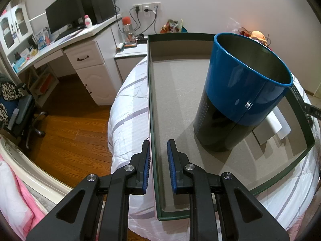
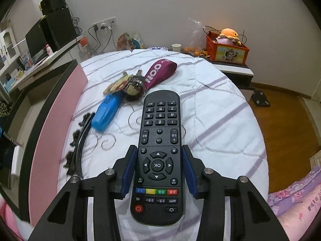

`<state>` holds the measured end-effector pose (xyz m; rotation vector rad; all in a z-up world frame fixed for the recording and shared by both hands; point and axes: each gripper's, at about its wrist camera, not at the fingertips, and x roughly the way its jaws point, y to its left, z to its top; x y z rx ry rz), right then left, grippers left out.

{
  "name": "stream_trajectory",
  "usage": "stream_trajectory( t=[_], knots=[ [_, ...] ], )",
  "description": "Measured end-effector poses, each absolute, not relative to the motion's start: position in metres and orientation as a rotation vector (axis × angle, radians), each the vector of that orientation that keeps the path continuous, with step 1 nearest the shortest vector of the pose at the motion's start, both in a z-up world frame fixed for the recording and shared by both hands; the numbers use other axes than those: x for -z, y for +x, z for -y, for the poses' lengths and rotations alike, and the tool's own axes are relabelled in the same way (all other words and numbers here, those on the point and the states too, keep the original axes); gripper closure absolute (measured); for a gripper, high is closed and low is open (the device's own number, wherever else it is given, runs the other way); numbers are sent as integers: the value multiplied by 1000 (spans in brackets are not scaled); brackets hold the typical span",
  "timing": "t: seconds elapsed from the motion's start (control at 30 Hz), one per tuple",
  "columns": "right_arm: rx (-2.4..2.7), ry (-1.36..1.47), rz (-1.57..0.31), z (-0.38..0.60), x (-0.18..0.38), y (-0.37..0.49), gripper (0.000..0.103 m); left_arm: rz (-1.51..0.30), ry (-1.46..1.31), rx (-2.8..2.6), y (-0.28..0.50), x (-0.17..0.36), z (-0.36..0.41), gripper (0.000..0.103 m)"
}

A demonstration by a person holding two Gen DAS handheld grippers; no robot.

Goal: Organize rigid objects
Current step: 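Lift the black remote with the right tool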

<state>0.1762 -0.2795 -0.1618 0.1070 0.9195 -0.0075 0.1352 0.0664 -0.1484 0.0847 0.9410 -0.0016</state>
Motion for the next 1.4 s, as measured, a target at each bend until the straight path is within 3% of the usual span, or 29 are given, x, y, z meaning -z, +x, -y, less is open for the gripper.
stream_trajectory(
  t=[0.33, 0.57, 0.7, 1.4],
  knots=[
    [15, 114, -931, 281, 162, 167, 56, -942, 79, 8, 137, 149, -67, 86],
    [30, 108, -923, 278, 160, 173, 48, -944, 77, 11, 138, 149, -67, 86],
    [50, 86, -925, 276, 163, 176, 35, -944, 76, 11, 139, 150, -67, 86],
    [49, 28, -927, 268, 173, 176, 23, -943, 85, 2, 139, 150, -66, 86]
  ],
)
